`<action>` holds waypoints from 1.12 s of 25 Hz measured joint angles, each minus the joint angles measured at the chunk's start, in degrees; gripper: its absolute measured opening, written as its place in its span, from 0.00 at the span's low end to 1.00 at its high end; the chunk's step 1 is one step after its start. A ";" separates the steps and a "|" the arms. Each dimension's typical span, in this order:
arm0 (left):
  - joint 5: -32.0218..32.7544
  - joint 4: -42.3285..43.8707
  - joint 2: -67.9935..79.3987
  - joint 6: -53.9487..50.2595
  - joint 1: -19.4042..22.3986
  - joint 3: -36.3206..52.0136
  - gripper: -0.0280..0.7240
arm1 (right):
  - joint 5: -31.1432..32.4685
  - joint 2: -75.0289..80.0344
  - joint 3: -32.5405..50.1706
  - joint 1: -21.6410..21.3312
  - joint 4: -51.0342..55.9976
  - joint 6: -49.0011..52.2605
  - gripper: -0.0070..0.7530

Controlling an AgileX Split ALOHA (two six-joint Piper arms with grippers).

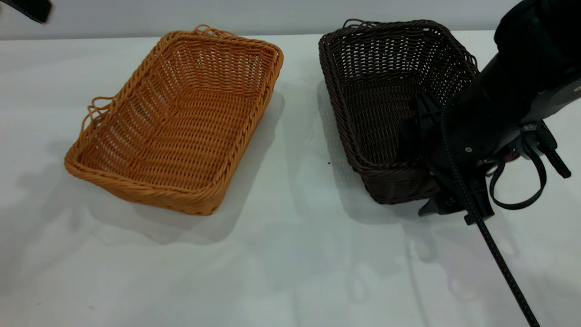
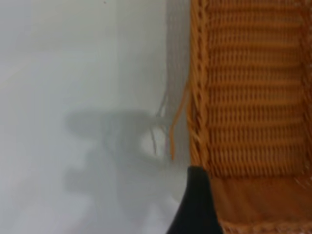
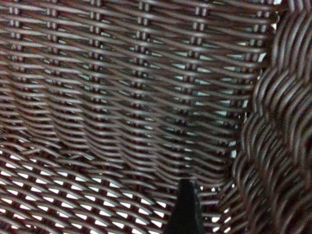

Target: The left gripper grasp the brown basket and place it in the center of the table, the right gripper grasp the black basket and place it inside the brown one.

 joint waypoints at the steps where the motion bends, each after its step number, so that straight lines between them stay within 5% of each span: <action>1: -0.98 -0.01 2.70 0.06 -0.46 -1.59 0.76 | 0.21 0.00 0.00 0.00 0.00 0.00 0.74; 12: -4.71 -0.13 27.81 0.92 -4.49 -18.01 0.76 | 0.76 0.06 0.00 0.00 0.01 1.98 0.74; 22: -10.12 -0.31 37.28 1.03 -4.54 -19.30 0.75 | 0.76 0.06 0.00 0.00 0.01 1.98 0.73; 25: -9.90 -0.31 38.68 1.03 -4.54 -19.30 0.68 | 0.76 0.06 0.00 0.00 0.01 1.93 0.68; 28: -9.92 -0.31 38.79 1.03 -4.54 -19.30 0.52 | 0.76 0.06 0.00 0.00 0.01 1.87 0.51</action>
